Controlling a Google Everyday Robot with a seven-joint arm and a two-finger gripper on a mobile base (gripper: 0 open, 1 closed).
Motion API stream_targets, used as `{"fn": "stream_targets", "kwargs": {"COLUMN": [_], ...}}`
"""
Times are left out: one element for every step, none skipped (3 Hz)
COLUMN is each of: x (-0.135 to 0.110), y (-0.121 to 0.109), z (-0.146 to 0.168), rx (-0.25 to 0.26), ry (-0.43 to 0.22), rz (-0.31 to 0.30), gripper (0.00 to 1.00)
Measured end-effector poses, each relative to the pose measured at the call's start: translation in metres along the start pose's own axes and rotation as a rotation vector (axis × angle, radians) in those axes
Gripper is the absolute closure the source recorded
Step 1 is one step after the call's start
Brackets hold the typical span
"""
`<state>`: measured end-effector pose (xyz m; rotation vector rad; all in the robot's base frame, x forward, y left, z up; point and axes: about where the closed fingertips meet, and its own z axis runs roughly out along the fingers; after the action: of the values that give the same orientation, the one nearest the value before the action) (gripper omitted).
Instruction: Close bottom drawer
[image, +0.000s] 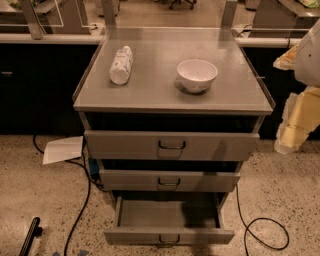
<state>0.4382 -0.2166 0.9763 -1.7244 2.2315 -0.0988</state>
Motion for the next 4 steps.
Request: {"fn": "stream_targets", "kwargs": {"x": [0.0, 0.001, 0.004, -0.003], "y": [0.0, 0.002, 0.013, 0.025], "z": [0.0, -0.005, 0.031, 0.079], "rx": [0.0, 0.016, -0.025, -0.088], "ry": [0.0, -0.032, -0.111, -0.206], "rz": [0.0, 0.011, 0.123, 0.219], "gripper": [0.0, 0.0, 0.0, 0.0]}}
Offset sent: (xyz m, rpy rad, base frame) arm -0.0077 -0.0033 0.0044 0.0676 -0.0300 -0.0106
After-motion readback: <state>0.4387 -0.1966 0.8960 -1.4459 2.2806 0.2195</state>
